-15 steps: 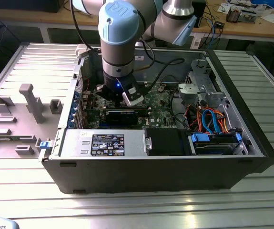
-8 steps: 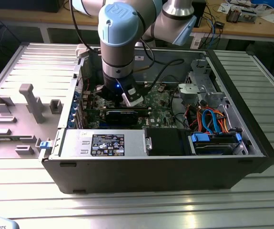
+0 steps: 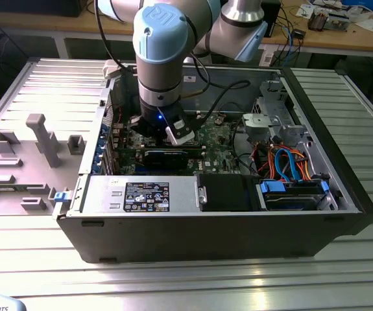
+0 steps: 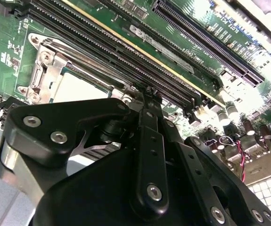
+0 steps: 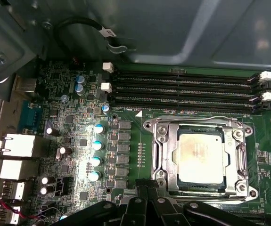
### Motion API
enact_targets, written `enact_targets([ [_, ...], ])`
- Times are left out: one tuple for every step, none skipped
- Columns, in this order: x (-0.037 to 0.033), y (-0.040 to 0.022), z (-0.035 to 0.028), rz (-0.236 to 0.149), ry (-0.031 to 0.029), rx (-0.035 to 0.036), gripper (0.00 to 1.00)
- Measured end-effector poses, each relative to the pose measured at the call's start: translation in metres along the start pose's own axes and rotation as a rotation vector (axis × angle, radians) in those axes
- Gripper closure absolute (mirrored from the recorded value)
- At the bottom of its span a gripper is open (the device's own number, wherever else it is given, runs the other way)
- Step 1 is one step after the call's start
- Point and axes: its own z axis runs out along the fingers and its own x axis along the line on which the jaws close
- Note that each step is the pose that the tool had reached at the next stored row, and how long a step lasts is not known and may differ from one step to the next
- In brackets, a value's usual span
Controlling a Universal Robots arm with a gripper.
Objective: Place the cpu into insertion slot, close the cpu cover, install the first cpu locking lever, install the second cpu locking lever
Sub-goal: 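Install the second cpu locking lever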
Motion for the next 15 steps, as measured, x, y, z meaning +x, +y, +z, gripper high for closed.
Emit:
enact_targets([
  [0.0,0.0001,-0.0002,0.0,0.0001,0.0007,0.89],
  [0.0,0.0003,-0.0011,0.0,0.0,0.0007,0.89],
  [-0.0001,0.001,-0.0038,0.0,-0.0003,0.0001,0.89],
  [0.0,0.0014,-0.0058,0.0,0.0,0.0006,0.89],
  [0.0,0.0021,-0.0091,0.0,0.0,0.0007,0.89],
  [0.0,0.0028,-0.0122,0.0,-0.0001,0.0006,0.89],
  [0.0,0.0032,-0.0138,0.0,0.0,0.0007,0.89],
  [0.0,0.0035,-0.015,0.0,0.0,0.0007,0.89],
  [0.0,0.0037,-0.0162,0.0,0.0,0.0007,0.89],
  [0.0,0.0039,-0.0167,0.0,0.0,0.0006,0.89],
  [0.0,0.0039,-0.0167,0.0,-0.0002,0.0005,0.89],
  [0.0,0.0039,-0.0167,0.0,-0.0002,0.0004,0.89],
  [0.0,0.0039,-0.0168,0.0,-0.0001,0.0005,0.89],
  [0.0,0.0039,-0.0169,0.0,-0.0001,0.0006,0.89],
  [0.0,0.0039,-0.017,0.0,0.0,0.0007,0.89],
])
